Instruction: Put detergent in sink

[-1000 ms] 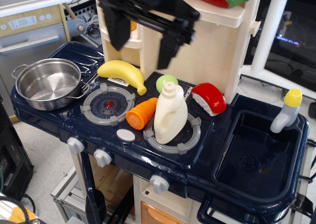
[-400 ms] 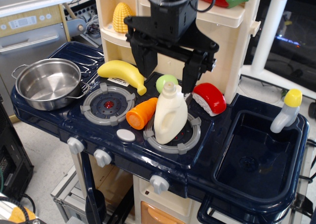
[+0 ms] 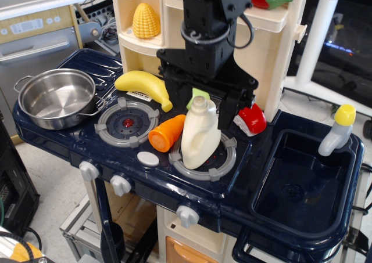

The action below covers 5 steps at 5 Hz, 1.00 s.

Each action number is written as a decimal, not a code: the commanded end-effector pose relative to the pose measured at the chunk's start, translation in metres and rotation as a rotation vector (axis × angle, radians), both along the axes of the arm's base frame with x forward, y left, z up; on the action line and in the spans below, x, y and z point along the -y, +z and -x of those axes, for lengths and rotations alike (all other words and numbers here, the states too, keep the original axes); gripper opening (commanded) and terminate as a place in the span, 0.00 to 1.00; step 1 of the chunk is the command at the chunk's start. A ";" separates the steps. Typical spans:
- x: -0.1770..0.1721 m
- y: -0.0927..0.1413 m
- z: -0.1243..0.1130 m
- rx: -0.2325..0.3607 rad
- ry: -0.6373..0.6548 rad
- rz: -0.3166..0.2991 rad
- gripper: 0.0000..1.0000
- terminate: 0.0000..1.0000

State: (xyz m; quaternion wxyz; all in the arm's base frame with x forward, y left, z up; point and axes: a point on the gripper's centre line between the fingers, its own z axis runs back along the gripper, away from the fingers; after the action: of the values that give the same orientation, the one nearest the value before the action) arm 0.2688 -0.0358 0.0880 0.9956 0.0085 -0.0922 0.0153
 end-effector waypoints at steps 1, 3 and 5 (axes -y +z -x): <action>0.005 0.001 -0.012 0.022 0.031 0.015 0.00 0.00; 0.043 0.038 -0.020 -0.096 0.166 -0.011 0.00 0.00; 0.075 0.026 -0.028 -0.146 0.268 0.070 0.00 0.00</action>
State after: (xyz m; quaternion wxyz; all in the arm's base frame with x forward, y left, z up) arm 0.2937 -0.1138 0.0976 0.9868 -0.0162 -0.0128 0.1607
